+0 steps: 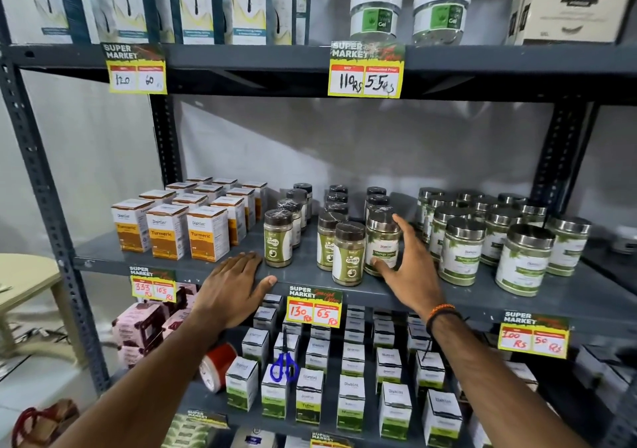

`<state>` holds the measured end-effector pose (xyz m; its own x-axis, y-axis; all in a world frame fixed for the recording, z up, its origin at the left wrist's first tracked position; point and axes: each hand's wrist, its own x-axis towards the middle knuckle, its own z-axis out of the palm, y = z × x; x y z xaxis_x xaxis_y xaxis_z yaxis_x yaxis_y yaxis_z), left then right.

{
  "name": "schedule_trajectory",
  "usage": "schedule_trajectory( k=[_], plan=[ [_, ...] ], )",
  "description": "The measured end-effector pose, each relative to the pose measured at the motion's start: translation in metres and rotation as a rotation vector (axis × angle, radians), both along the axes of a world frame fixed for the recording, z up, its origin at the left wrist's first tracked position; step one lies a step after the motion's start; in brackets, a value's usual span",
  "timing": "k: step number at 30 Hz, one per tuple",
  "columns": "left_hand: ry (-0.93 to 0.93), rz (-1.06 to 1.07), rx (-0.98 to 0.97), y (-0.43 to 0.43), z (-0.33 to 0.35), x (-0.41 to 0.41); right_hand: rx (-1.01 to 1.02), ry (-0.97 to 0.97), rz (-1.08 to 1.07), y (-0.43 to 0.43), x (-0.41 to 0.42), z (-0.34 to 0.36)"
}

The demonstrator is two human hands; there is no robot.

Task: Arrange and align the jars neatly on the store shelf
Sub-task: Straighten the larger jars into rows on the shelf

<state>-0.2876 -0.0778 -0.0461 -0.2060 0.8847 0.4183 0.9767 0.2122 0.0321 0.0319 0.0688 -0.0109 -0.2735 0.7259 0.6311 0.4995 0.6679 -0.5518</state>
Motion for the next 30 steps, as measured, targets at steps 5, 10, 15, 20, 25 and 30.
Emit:
schedule_trajectory(
  k=[5, 10, 15, 20, 25, 30],
  plan=[
    [0.004, 0.015, -0.008, -0.001, 0.001, 0.001, 0.006, 0.022, -0.015, 0.002, 0.001, 0.000],
    [-0.060, 0.009, -0.046, -0.012, 0.015, 0.012, 0.028, 0.083, -0.014, -0.007, 0.010, 0.006],
    [-0.122, 0.024, 0.065, -0.032, 0.046, 0.040, 0.092, 0.152, 0.011, -0.034, 0.038, 0.035],
    [0.002, -0.059, 0.289, -0.034, 0.105, 0.098, 0.161, 0.145, -0.005, -0.056, 0.087, 0.074],
    [0.210, -0.222, 0.337, -0.017, 0.132, 0.179, 0.202, 0.109, -0.052, -0.065, 0.158, 0.101],
    [0.188, -0.333, 0.304, 0.016, 0.117, 0.241, 0.187, 0.144, -0.123, -0.060, 0.229, 0.104]
  ],
)
